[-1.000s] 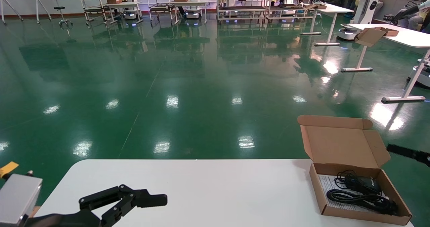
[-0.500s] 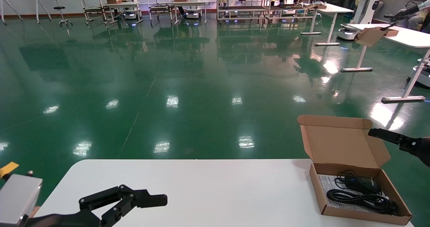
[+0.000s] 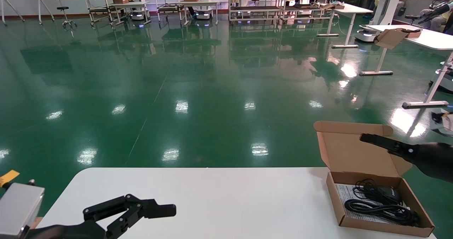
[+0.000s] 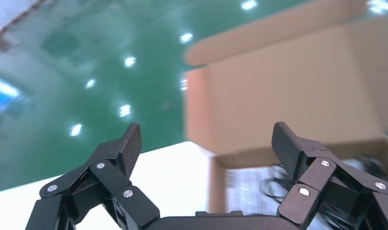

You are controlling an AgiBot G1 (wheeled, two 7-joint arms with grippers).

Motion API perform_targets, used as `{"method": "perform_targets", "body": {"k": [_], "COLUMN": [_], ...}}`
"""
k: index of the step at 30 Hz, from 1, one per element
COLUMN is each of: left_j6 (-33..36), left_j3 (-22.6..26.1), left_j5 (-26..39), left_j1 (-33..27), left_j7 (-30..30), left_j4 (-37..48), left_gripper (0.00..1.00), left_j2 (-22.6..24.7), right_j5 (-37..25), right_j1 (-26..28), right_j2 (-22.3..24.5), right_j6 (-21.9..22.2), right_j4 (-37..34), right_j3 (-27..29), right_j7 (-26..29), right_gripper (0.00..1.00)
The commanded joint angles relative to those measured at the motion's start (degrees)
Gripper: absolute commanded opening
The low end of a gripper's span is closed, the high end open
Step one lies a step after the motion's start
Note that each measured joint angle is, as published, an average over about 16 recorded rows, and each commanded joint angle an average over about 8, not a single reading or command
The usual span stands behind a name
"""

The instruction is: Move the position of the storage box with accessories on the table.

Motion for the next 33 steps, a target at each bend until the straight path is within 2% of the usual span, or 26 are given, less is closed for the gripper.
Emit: {"method": "perform_targets", "body": {"k": [1,33], "left_j6": [0.0,0.0], "left_j3": [0.0,0.0], "left_j5": [0.0,0.0], "left_j1": [0.0,0.0], "left_j7": [0.0,0.0], "left_j4": [0.0,0.0], "left_gripper": [1.00,1.00], "left_j2": [0.0,0.0], "right_j5": [0.7,11.3], "right_j1": [-1.4,-23.0], "right_j2": [0.6,9.7], "right_j6": [-1.5,-26.0], "right_j4": [2.4,41.4], "right_j3": [1.3,21.2], "right_j7": [-1.1,-19.2], "right_gripper": [1.00,1.00]}}
